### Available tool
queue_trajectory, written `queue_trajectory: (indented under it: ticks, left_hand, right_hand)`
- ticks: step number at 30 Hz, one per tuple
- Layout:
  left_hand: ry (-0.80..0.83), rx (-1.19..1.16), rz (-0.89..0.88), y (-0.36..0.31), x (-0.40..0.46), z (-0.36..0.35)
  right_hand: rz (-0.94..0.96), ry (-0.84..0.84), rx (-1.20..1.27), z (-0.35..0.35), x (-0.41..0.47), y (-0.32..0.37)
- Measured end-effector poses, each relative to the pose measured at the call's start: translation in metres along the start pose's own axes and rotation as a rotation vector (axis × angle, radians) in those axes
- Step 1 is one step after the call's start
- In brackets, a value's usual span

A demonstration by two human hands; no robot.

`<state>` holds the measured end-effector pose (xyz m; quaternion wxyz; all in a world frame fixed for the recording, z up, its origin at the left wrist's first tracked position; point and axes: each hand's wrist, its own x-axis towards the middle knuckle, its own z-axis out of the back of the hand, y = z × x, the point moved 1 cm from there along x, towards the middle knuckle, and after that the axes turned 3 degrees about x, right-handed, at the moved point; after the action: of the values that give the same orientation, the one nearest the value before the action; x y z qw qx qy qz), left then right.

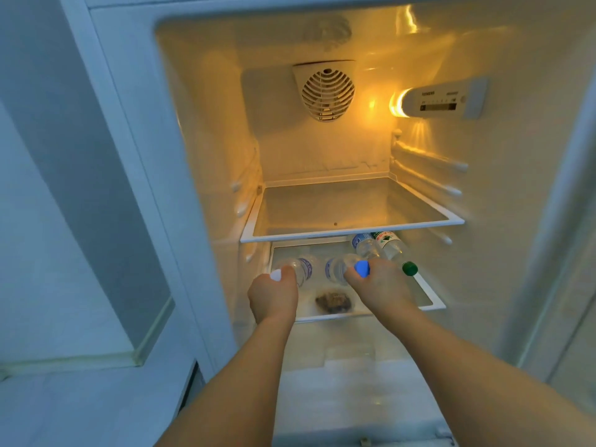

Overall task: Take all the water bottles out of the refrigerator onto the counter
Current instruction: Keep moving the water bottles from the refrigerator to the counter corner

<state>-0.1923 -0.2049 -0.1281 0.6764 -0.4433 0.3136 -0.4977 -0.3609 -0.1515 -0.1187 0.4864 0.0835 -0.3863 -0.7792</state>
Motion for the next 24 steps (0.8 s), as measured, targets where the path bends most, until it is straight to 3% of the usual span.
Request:
queue_trajectory:
  ticks: [6, 19, 24]
  left_hand:
    - [-0.024, 0.049, -0.102, -0.021, -0.022, 0.03]
    - [0.074, 0.248, -0.37, -0.065, -0.069, 0.089]
    - [0.167, 0.366, -0.508, -0.076, -0.09, 0.127]
  right_hand:
    - [0.049, -0.033, 0.068, 0.03, -0.011, 0.023]
    - [0.113, 0.075, -0.199, 0.092, -0.044, 0.064]
    - [0.222, 0.259, -0.319, 0.114, -0.078, 0.091]
